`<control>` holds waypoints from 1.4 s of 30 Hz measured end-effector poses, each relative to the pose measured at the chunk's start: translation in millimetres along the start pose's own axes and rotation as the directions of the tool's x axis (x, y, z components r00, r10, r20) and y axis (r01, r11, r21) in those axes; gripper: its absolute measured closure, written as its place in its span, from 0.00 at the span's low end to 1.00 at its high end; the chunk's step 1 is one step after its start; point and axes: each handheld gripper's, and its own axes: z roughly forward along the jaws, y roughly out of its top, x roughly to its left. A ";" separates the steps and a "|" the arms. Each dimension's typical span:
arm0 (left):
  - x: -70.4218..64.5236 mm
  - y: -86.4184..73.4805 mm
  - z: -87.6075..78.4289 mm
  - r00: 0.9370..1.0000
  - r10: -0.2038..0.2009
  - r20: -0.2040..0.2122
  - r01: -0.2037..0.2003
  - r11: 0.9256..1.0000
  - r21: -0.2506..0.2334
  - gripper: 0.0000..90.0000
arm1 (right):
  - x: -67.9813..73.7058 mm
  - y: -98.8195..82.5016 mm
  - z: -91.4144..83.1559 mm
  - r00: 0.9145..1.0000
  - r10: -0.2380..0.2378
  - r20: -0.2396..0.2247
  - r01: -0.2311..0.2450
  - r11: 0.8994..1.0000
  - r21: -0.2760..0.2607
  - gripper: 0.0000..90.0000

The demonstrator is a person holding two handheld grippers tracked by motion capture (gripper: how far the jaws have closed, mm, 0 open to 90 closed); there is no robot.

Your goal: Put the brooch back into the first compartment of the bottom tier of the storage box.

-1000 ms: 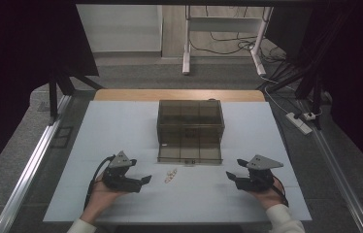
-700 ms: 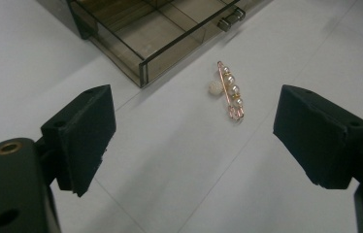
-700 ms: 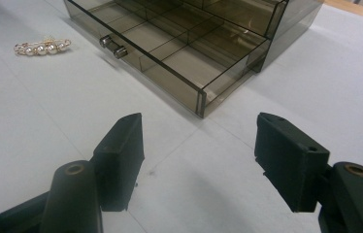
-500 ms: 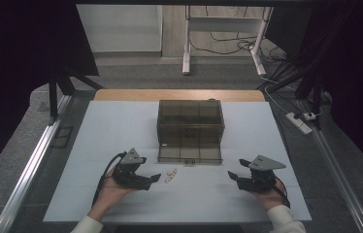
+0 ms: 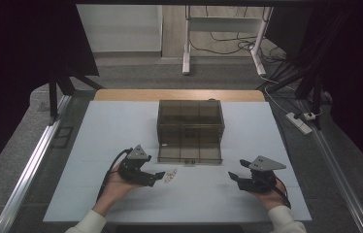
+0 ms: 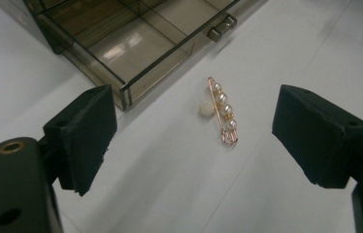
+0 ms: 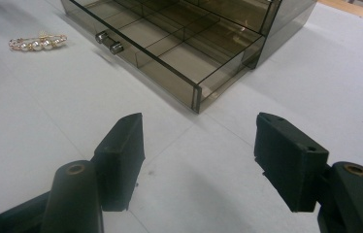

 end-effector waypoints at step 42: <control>-19.3 22.5 37.1 0.997 0.068 0.033 -0.072 0.985 0.159 0.24 | -8.3 -1.7 -0.6 1.000 0.005 0.022 -0.005 1.000 0.005 0.39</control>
